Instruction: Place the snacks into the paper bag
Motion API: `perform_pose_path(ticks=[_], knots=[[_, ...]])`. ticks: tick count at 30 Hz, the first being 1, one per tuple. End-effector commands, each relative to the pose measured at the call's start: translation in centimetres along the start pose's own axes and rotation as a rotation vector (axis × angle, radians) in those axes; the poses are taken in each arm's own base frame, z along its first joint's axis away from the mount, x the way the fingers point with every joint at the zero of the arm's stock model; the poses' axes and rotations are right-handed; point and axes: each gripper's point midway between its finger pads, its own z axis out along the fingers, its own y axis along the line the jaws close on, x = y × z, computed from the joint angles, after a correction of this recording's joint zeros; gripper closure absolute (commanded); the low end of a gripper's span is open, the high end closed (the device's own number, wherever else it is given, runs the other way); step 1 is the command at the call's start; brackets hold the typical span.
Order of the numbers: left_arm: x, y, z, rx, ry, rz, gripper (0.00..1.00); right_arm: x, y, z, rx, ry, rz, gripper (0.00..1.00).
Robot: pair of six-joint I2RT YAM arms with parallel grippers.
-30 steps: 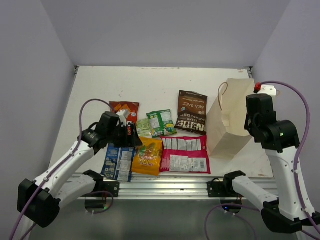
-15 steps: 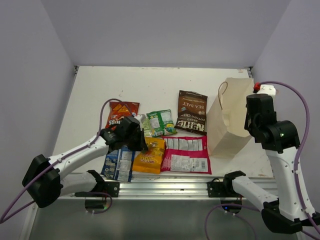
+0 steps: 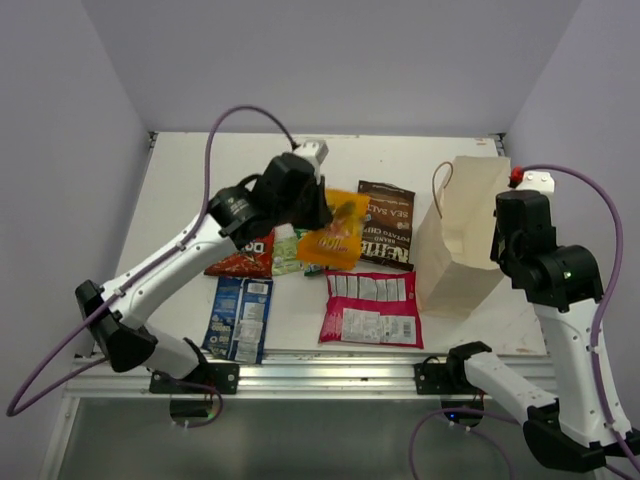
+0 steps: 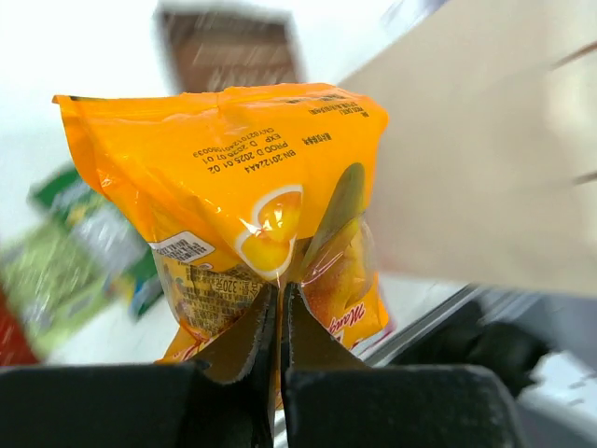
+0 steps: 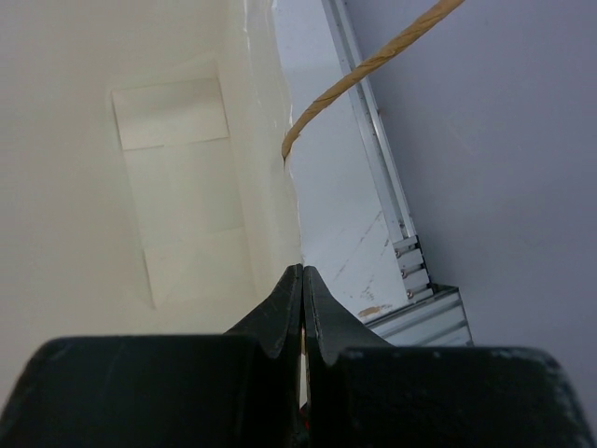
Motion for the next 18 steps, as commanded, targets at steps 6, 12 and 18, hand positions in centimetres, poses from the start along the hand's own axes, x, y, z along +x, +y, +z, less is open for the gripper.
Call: perform_pose_path(ticks=[6,12,18], knots=[[-20.1,-16.8,-11.1,0.405,-0.578,0.028,1.0,-0.2,-0.3,-0.6,-0.019,-0.023,-0.01,1.0],[-23.2,-24.7,-13.6,0.737,-0.748,-0.074,1.0,0.0,0.0,-0.6,-0.032,-0.022,-0.012,1.0],[-19.4,-30.2,-9.3,0.855,-0.661,-0.051,1.0,0.2,0.0,-0.7,-0.04,-0.023,-0.012,1.0]])
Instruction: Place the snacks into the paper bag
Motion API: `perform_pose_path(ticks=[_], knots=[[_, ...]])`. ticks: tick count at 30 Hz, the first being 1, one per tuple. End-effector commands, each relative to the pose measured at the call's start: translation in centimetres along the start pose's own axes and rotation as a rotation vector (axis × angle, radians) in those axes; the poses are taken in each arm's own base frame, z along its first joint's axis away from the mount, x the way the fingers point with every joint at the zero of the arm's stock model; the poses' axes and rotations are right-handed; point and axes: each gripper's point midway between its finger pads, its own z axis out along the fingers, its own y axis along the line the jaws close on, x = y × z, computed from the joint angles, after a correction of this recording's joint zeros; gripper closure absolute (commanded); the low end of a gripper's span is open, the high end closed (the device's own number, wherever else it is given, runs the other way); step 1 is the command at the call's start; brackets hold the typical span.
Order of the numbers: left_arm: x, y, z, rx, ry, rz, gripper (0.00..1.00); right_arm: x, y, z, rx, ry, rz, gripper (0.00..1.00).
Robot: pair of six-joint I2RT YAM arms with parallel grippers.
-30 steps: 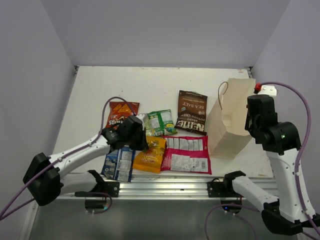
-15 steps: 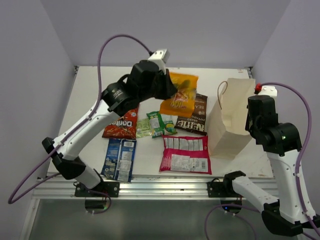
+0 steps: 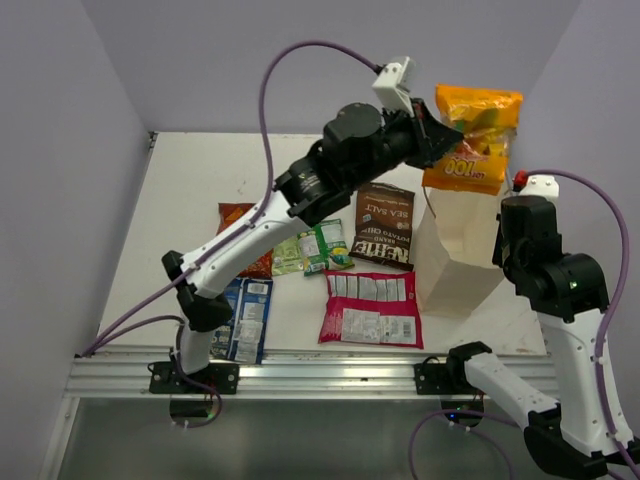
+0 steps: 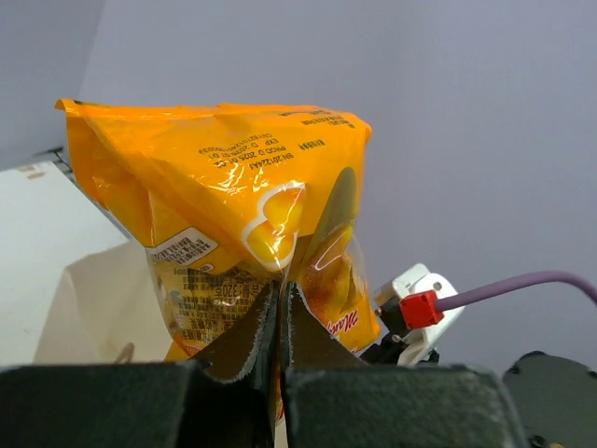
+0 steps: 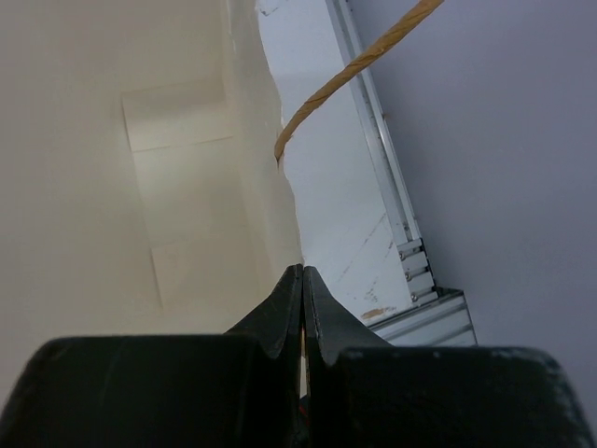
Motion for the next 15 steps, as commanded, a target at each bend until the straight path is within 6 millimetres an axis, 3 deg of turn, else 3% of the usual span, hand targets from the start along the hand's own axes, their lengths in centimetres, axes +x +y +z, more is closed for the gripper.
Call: perform_pose_path(ticks=[1,5,8,15], knots=[[-0.5,-5.2,1.4,0.203,-0.098,-0.057,1.0,0.1,0.1,-0.2,-0.023,-0.007,-0.022,1.0],[3.2,-5.0,2.4,0.185,-0.028,-0.018,1.0,0.0,0.0,-0.4,-0.023,-0.011,-0.02,1.0],[5.5,-3.4,2.4,0.129,0.025,0.034,1.0,0.1,-0.1,-0.5,-0.022,-0.014,-0.016,1.0],[8.6,-1.3,2.0,0.044,0.095,0.125,1.0,0.3,-0.2,-0.6,-0.026,-0.011,-0.016,1.0]])
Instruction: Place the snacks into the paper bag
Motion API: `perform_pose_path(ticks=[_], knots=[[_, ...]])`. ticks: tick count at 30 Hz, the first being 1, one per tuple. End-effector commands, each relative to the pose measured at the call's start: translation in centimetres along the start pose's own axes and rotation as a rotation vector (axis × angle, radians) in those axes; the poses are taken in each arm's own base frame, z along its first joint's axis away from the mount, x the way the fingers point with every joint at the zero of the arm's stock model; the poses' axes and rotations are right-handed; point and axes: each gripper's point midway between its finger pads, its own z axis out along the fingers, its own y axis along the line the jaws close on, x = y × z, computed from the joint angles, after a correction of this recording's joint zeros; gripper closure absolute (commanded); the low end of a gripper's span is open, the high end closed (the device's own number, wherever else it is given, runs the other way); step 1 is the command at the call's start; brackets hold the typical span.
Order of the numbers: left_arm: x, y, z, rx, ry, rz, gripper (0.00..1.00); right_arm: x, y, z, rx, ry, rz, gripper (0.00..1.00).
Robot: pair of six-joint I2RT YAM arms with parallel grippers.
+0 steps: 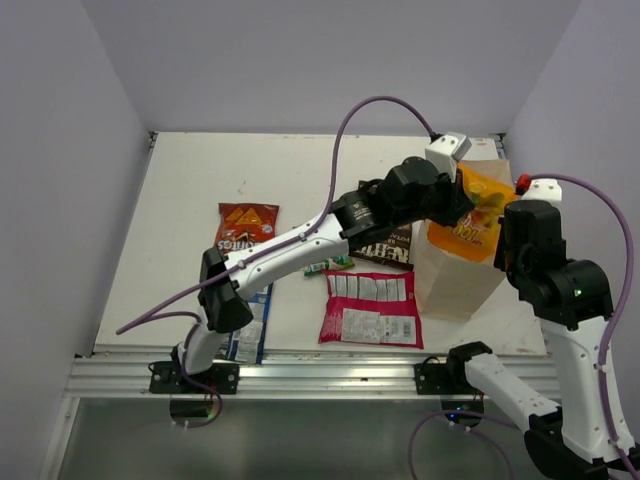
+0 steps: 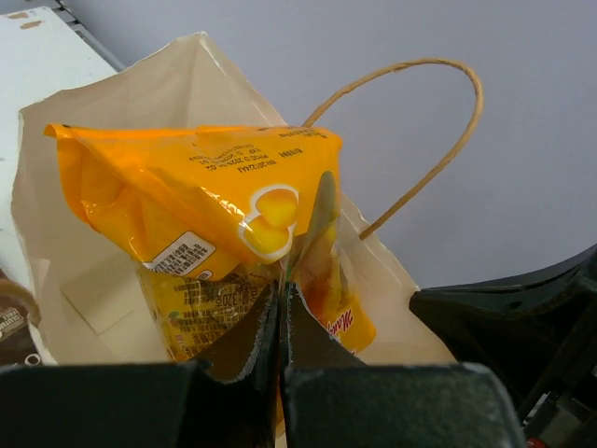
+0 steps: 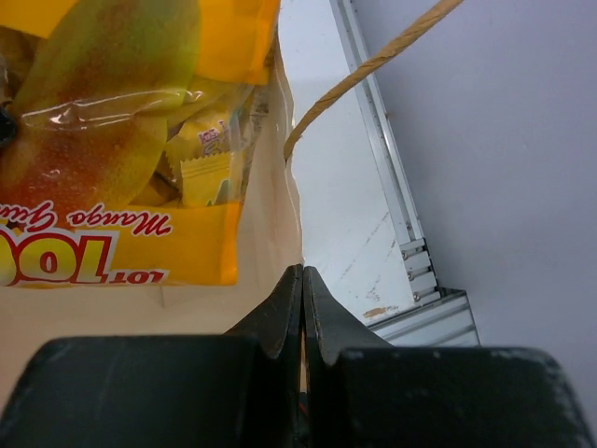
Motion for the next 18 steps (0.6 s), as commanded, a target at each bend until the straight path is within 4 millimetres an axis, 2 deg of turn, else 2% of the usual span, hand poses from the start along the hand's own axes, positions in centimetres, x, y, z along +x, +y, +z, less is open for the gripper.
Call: perform_pose_path(ticks=[1,2,3,4,5,6,8,9,10,12,13,14,15,16,17,18], knots=[[-7.3,-4.2,-3.7,0.085,-0.2,0.047,1.0,0.0,-0.1,-0.1,-0.008,-0.003,-0.02,1.0],[-7.1,-4.3,-3.7,0.09,-0.194,0.051,1.0,0.0,0.0,-0.2,-0.012,-0.004,-0.018,1.0],[-6.7,-4.2,-3.5,0.09,-0.185,0.055,0.86,0.0,-0.1,-0.2,-0.011,-0.002,-0.02,1.0],[-6.5,-4.5,-3.4,0.097,-0.181,0.062,0.77,0.0,-0.1,-0.2,-0.012,-0.003,-0.019,1.0],[-6.4,-4.8,-3.5,0.103,-0.18,0.066,0.6,0.1,-0.1,-0.3,-0.014,-0.005,-0.017,1.0],[-6.4,-5.2,-3.4,0.117,-0.186,0.065,0.52,0.1,-0.1,-0.3,-0.013,-0.005,-0.019,1.0],[-7.4,-6.2,-4.1,0.14,-0.218,0.082,0.45,0.1,-0.1,-0.3,-0.012,-0.004,-0.017,1.0],[-8.0,-6.7,-4.5,0.15,-0.236,0.089,0.38,0.1,-0.1,-0.3,-0.017,-0.005,-0.017,1.0],[-9.6,-7.5,-5.3,0.162,-0.28,0.094,0.34,0.2,-0.1,-0.4,-0.015,-0.004,-0.018,1.0],[-11.2,-8.4,-6.6,0.169,-0.31,0.088,0.34,0.2,0.0,-0.4,-0.021,-0.003,-0.019,1.0],[-13.8,-9.1,-8.6,0.17,-0.366,0.076,0.35,0.2,-0.1,-0.4,-0.021,-0.005,-0.02,1.0],[-14.8,-9.1,-9.7,0.157,-0.384,0.072,0.35,0.2,-0.1,-0.4,-0.021,-0.003,-0.021,1.0],[-15.8,-8.2,-11.9,0.092,-0.4,0.062,0.35,0.2,-0.1,-0.4,-0.021,-0.004,-0.017,1.0],[-15.7,-7.2,-13.0,0.041,-0.394,0.061,0.35,0.2,0.0,-0.4,-0.026,-0.003,-0.017,1.0],[-15.2,-5.8,-14.0,-0.019,-0.381,0.062,0.35,0.2,0.1,-0.4,-0.027,-0.003,-0.018,1.0],[-13.9,-3.8,-14.9,-0.096,-0.341,0.077,0.35,0.2,0.1,-0.4,-0.03,-0.001,-0.021,1.0]])
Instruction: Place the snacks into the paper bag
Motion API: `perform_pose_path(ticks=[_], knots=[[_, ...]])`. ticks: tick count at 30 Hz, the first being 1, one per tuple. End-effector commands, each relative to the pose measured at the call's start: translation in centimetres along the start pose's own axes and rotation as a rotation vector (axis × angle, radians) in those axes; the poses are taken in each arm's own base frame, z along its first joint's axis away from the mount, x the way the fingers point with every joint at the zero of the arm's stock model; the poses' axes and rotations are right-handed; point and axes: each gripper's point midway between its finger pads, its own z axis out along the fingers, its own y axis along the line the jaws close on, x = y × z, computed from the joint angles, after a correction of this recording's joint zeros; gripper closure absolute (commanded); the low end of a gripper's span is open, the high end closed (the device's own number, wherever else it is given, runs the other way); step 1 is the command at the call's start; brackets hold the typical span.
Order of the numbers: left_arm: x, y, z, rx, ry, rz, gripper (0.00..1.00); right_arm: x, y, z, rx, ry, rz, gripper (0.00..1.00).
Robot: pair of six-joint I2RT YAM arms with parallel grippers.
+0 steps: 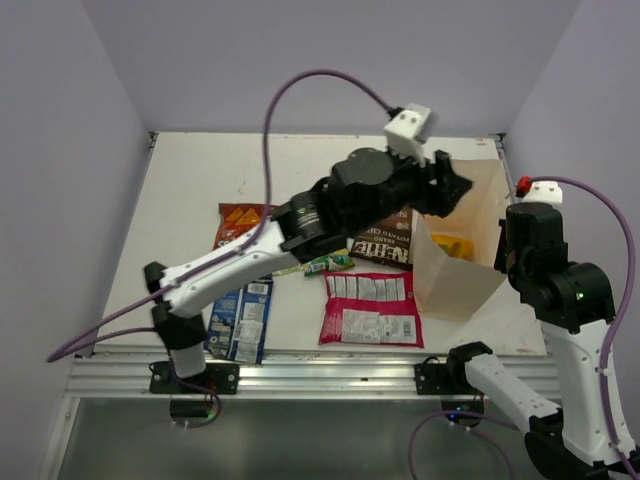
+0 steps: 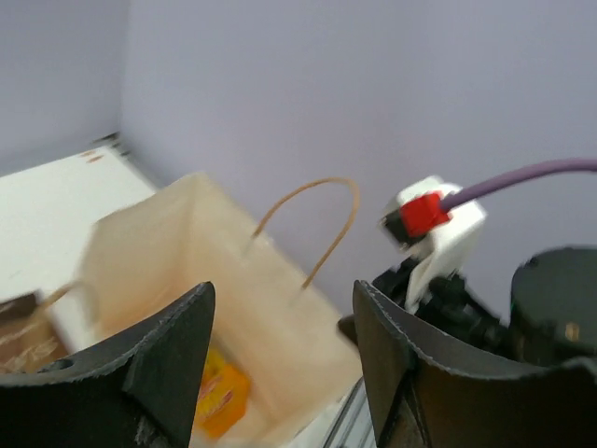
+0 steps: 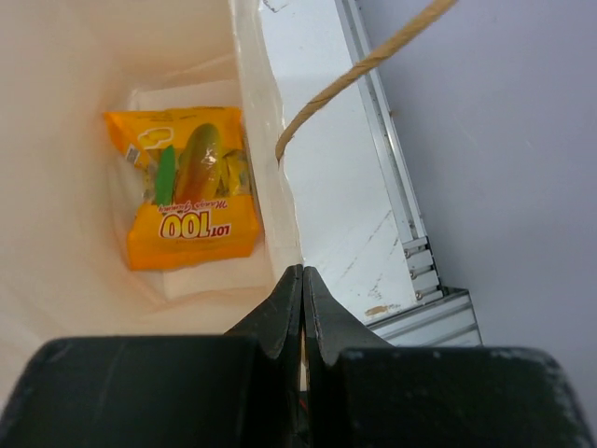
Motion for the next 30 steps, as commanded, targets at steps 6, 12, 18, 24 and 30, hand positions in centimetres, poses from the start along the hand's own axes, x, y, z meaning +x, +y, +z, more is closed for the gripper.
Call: perform_pose_path(ticks=[6,12,18,24,30], knots=[[6.7,15.8,-20.3,-0.636,0.116,0.013,0.43,-0.1,0.1,-0.4,-0.024,-0.007,-0.021,1.0],[20.6,18.4,-24.1,-0.598,0.42,-0.089,0.18,0.1,0.3,-0.2,-0.033,0.001,-0.026,1.0],[26.5,18.2,-23.5,-0.512,0.553,-0.111,0.07,0.1,0.4,-0.3,-0.04,-0.001,-0.025,1.0],[29.5,17.8,-22.1,-0.432,0.577,-0.144,0.06,0.3,0.2,-0.6,-0.046,-0.006,-0.02,1.0],[33.0,18.4,-21.5,-0.415,0.654,-0.136,0.05,0.3,0.0,-0.9,-0.045,-0.011,-0.014,1.0]])
